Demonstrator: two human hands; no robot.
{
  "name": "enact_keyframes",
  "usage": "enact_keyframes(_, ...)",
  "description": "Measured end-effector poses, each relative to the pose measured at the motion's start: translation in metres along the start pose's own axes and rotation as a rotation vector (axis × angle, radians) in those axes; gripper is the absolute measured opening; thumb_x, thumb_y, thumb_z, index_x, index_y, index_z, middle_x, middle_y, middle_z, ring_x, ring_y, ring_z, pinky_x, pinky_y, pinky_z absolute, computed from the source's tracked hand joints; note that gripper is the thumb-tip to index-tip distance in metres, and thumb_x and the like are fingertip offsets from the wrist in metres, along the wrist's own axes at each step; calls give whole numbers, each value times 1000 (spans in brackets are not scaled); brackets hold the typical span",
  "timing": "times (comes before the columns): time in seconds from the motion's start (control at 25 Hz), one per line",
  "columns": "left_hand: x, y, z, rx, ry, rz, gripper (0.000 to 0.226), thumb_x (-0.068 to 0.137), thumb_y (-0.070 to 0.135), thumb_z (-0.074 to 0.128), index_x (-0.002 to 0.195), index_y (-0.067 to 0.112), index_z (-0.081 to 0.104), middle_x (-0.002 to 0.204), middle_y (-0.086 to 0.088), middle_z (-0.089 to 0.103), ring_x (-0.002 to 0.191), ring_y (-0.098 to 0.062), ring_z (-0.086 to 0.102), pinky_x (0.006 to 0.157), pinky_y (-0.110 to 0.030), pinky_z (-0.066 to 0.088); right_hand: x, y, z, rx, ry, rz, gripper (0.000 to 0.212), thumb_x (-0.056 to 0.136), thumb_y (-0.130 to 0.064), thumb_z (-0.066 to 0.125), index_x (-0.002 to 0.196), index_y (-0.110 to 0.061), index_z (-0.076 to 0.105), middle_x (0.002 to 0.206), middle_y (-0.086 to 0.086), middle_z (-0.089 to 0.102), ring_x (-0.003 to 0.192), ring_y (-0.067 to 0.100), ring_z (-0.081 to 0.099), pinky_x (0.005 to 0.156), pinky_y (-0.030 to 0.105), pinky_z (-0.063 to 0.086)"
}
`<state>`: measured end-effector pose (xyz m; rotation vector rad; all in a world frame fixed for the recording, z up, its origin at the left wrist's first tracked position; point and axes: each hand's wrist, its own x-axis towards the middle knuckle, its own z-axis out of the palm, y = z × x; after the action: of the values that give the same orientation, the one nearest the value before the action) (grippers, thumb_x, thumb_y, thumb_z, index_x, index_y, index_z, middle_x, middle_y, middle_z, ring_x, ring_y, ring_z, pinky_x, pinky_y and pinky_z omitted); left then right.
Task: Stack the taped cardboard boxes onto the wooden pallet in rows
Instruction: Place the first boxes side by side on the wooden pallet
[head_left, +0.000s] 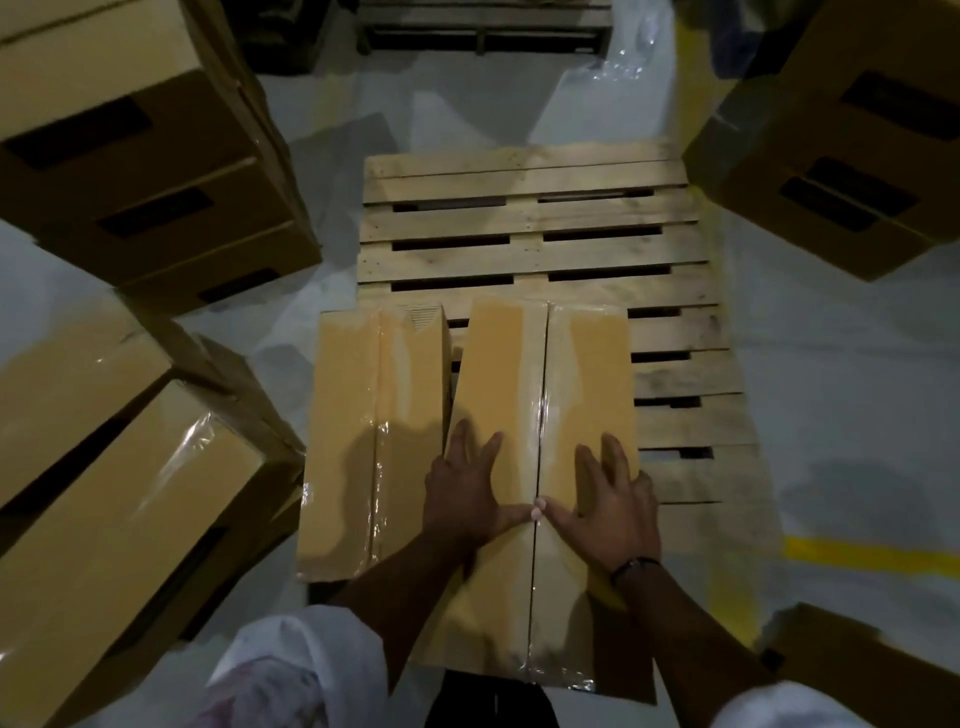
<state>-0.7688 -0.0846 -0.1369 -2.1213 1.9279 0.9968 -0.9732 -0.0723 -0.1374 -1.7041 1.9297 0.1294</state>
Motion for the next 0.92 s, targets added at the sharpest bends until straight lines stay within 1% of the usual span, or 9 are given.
enact_keyframes(0.16, 62, -29, 36, -83, 53, -37, 120, 61, 90, 66, 160, 44, 17, 169, 6, -14, 147, -44, 24, 115, -61, 33, 72, 7, 44, -28, 0, -55, 100, 76, -87, 49, 158, -40, 17, 167, -11, -12, 145, 43, 14, 115, 54, 31)
enact_keyframes(0.28, 93, -52, 69, -139, 78, -18, 116, 61, 87, 69, 159, 47, 21, 168, 13, -17, 149, -44, 22, 115, -62, 35, 118, 15, 74, -55, -10, -121, 100, 76, -86, 50, 158, -41, 16, 166, -11, -15, 146, 42, 13, 115, 55, 34)
enact_keyframes(0.4, 110, -68, 97, -164, 63, -9, 113, 63, 81, 74, 158, 47, 23, 166, 16, -19, 149, -42, 20, 115, -61, 36, 146, 23, 100, -73, -34, -138, 99, 76, -83, 56, 157, -43, 16, 166, -11, -15, 146, 41, 9, 115, 56, 34)
enact_keyframes(0.52, 125, -75, 111, -178, 57, -18, 111, 65, 78, 76, 158, 45, 25, 166, 17, -18, 150, -41, 18, 115, -61, 36, 160, 32, 121, -58, -61, -149, 98, 77, -80, 58, 158, -44, 15, 166, -12, -18, 146, 40, 11, 114, 55, 37)
enact_keyframes(0.6, 133, -78, 115, -160, 19, -26, 112, 67, 76, 76, 159, 45, 22, 166, 18, -19, 151, -40, 12, 117, -62, 33, 169, 34, 130, -52, -98, -154, 96, 80, -77, 60, 158, -45, 14, 164, -12, -22, 144, 39, 13, 113, 55, 38)
enact_keyframes(0.72, 134, -82, 120, -66, -52, -6, 108, 71, 73, 75, 159, 43, 21, 168, 13, -15, 152, -40, 4, 117, -61, 31, 180, 35, 135, -66, -155, -156, 92, 85, -64, 65, 157, -46, 11, 162, -10, -29, 144, 40, 11, 114, 56, 37)
enact_keyframes(0.84, 124, -80, 125, 93, -57, 8, 98, 75, 67, 74, 156, 41, 26, 170, 4, -8, 149, -42, 5, 115, -57, 35, 182, 34, 134, -90, -217, -149, 90, 89, -53, 68, 158, -45, 10, 162, -9, -31, 146, 42, 7, 115, 57, 35)
enact_keyframes(0.92, 113, -80, 130, 108, -48, -22, 95, 76, 63, 75, 153, 45, 25, 170, 2, -7, 149, -42, 5, 115, -58, 33, 177, 34, 133, -109, -237, -159, 91, 89, -51, 69, 158, -43, 11, 163, -8, -30, 148, 42, 4, 116, 57, 34)
